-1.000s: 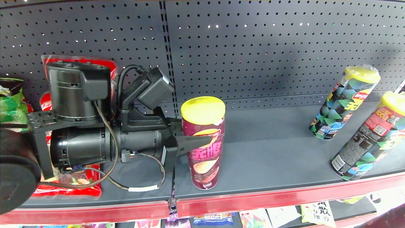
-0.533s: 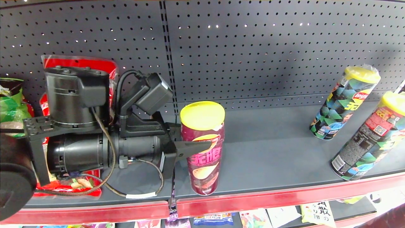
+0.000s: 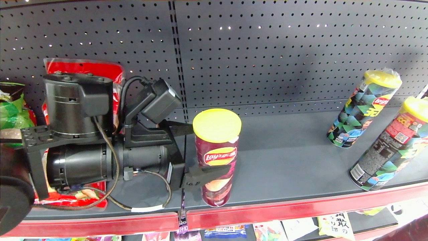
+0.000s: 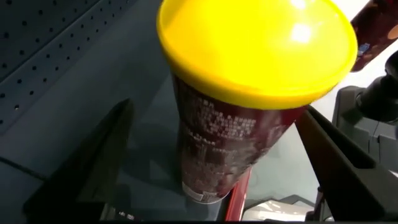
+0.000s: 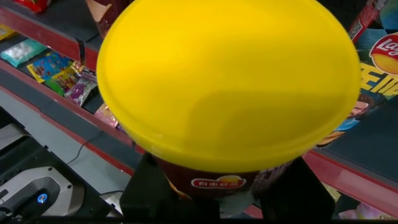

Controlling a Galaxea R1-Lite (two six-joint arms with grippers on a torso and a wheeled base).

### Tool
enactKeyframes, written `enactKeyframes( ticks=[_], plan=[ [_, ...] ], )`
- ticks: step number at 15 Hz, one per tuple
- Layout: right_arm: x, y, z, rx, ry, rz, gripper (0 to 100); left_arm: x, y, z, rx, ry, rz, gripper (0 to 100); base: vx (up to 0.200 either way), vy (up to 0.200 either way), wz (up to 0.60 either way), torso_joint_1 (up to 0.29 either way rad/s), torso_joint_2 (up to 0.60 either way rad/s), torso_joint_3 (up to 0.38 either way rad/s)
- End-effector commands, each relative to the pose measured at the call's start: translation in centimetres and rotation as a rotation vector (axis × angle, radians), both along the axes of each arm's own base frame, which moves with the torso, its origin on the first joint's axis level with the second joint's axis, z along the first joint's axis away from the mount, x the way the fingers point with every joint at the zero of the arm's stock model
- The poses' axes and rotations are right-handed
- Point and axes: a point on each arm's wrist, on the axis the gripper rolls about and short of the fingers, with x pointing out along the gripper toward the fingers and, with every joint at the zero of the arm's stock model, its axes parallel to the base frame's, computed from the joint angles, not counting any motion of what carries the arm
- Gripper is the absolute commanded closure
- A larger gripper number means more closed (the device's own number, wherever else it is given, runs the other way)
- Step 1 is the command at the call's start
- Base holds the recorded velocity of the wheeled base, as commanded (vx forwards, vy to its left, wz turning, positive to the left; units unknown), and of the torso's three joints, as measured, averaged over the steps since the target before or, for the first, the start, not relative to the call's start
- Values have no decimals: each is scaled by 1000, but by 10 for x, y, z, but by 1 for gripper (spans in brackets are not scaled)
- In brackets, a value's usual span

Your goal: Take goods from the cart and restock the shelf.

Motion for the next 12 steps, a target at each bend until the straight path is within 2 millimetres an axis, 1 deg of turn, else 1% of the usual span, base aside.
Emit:
enactKeyframes(
  ticks=[1,2,3,5,6,8,9,10,11,12],
  plan=[
    [6,2,4,-7,16,6,100,-8,8,-1,5,-1,20,0,0,0,0,0,0,0],
    [13,5,13,-10,20,10,100,-17,16,-6,15,6,38,0,0,0,0,0,0,0],
    [27,9,22,-15,36,12,100,-27,25,-8,18,6,55,0,0,0,0,0,0,0],
    [60,22,34,-19,45,23,100,-48,48,-14,18,5,92,0,0,0,0,0,0,0],
    [78,31,39,-16,38,55,100,-58,59,-17,16,1,110,0,0,0,0,0,0,0],
    [103,53,45,-28,62,150,100,-76,78,-24,17,-11,169,0,0,0,0,0,0,0],
    [118,65,50,-39,76,174,100,-85,85,-28,22,-20,203,0,0,0,0,0,0,0],
    [129,72,55,-40,74,174,100,-89,89,-29,26,-29,233,0,0,0,0,0,0,0],
    [149,86,61,-46,75,177,100,-94,93,-31,36,-44,293,0,0,0,0,0,0,0],
    [160,98,65,-41,59,191,100,-96,96,-33,42,-46,315,0,0,0,0,0,0,0]
  ],
)
